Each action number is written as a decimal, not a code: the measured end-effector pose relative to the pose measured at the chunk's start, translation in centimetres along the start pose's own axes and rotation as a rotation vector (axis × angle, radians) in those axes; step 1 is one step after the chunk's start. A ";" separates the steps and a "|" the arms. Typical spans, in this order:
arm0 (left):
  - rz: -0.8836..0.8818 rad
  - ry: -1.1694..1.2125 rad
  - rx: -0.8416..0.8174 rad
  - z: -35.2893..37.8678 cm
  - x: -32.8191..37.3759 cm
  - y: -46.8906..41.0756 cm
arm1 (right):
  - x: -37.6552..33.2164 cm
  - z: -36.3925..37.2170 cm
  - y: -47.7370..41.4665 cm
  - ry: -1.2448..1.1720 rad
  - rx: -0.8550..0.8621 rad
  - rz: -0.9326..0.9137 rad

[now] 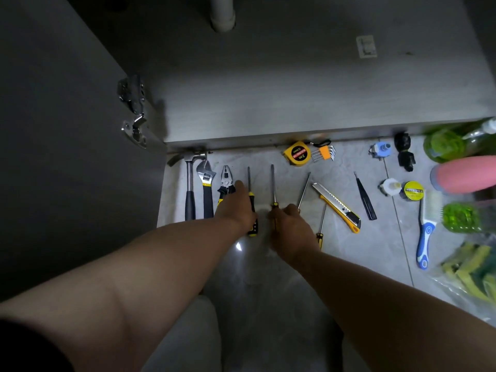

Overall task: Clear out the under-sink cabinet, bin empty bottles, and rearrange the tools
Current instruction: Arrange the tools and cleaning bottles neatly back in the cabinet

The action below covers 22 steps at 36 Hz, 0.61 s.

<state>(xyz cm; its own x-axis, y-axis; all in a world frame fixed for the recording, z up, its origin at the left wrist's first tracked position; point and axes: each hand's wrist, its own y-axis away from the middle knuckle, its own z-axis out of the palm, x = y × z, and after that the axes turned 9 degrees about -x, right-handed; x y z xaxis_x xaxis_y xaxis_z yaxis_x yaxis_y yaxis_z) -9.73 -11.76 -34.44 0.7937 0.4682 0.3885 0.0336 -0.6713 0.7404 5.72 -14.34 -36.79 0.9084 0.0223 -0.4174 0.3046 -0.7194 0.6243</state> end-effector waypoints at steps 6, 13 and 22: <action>0.227 -0.165 -0.075 1.2 -0.5 0.9 | -1.2 0.4 -1.1 0.015 0.061 -0.023; 0.223 -0.279 -0.124 1.9 -1.2 0.7 | -1.3 0.7 -1.8 -0.034 0.096 -0.051; 0.195 -0.309 -0.106 1.0 -1.3 0.7 | -0.4 0.8 -0.8 0.000 0.224 0.037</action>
<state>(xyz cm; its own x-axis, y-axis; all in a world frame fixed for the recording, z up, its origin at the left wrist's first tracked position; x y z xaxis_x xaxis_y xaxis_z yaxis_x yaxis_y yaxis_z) -10.11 -13.43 -35.01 0.9251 0.1313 0.3564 -0.1868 -0.6599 0.7278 4.90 -14.32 -37.72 0.9177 -0.0066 -0.3972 0.2002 -0.8559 0.4769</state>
